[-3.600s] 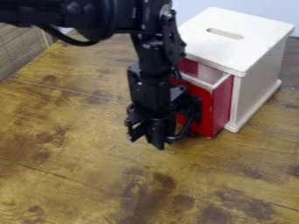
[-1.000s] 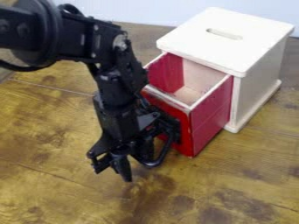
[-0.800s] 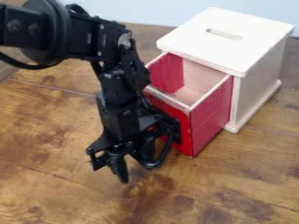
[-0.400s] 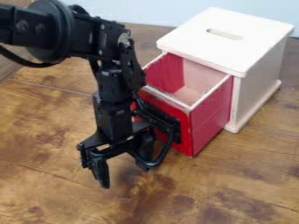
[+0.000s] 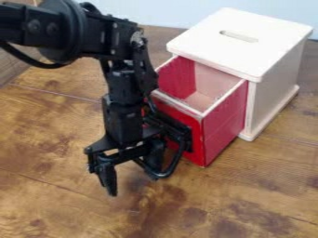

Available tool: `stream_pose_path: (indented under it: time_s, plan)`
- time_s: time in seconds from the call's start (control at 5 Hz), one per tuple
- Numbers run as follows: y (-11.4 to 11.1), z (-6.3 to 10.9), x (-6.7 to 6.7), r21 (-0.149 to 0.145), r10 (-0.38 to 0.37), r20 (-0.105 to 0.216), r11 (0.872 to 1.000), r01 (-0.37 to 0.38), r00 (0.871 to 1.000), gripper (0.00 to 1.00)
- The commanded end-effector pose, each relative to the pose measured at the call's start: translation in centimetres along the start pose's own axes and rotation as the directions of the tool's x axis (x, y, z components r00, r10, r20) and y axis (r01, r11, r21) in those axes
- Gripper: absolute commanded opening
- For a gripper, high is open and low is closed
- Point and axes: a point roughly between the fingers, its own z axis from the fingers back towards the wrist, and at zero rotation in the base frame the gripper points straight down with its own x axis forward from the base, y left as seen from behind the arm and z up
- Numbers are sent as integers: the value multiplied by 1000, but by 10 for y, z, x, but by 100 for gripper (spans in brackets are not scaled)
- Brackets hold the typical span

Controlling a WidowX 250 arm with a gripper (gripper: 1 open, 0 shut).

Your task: Open the drawer

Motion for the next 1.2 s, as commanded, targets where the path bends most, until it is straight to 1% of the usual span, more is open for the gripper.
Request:
stream_pose_path:
  time_s: [0.0,0.2,0.6,1.0]
  plan:
    - [-20,23,-7,-41,-72,42,996,74,997,0]
    - [-32,26,-12,-31,-116,48,993,117,992,0]
    - [-33,27,-12,-30,-76,40,997,77,996,0]
    - [-29,25,-3,-11,-144,49,989,144,988,0]
